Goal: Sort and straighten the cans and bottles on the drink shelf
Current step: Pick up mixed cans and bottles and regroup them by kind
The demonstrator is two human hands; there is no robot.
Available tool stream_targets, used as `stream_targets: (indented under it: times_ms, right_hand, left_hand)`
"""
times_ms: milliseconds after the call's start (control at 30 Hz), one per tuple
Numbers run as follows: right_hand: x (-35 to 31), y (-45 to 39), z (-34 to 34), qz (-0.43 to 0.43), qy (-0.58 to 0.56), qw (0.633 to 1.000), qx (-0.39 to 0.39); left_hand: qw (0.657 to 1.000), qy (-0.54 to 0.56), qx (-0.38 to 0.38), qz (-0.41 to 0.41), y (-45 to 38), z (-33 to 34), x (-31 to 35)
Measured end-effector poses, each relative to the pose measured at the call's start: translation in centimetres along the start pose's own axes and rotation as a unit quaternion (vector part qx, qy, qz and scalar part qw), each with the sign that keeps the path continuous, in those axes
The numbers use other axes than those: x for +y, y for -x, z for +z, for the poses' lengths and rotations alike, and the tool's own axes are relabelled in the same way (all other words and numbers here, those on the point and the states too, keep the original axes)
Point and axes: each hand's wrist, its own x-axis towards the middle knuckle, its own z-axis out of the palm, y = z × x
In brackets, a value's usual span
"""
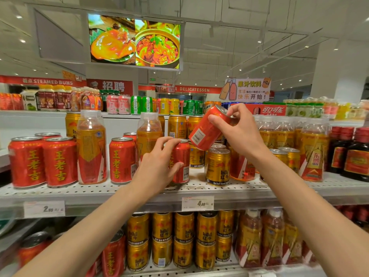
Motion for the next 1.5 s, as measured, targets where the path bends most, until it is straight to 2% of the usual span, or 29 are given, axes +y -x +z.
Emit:
stream_targets:
  times_ms: [233,467,667,767,867,1000,1233,1500]
  right_hand:
    - [-0.2,0.9,-2.7,0.024,-0.053,0.998,-0.023]
    - [0.3,3.3,-3.7,0.043,-0.046,0.996,-0.058]
    - [1.3,5.4,-3.5,0.069,-0.044,0.994,-0.071]
    - [1.4,6.2,-2.7,0.076,-0.069,0.992,-0.079]
    - [0.9,6.8,-1.4,0.083,-0.114,0.986,-0.088]
    - [-0.4,7.5,0.8,0.087,-0.132,0.981,-0.113]
    - [-4.8,8.5,6.6,0.086,-0.177,0.971,-0.134]
    - [-10.4,9.7,15.7,0.079,-0.165,0.967,-0.178]
  left_hand:
    - [0.999,-0.013,-0.040,-0.023,-1.3,0.0,0.6]
    - [0.997,-0.011,-0.069,-0.044,-1.7,0.8,1.1]
    - [0.991,0.126,-0.007,-0.049,1.2,0.0,2.2]
    - [0.974,0.207,-0.054,-0.072,2.7,-0.5,3.1]
    - [0.959,0.250,-0.104,-0.081,3.6,-1.0,3.1]
    - [0.946,0.283,-0.129,-0.093,5.0,-2.5,1.6]
    - [0.946,0.290,-0.116,-0.092,7.4,-6.8,-3.1]
    - [0.957,0.255,-0.089,-0.107,9.7,-12.4,-10.3]
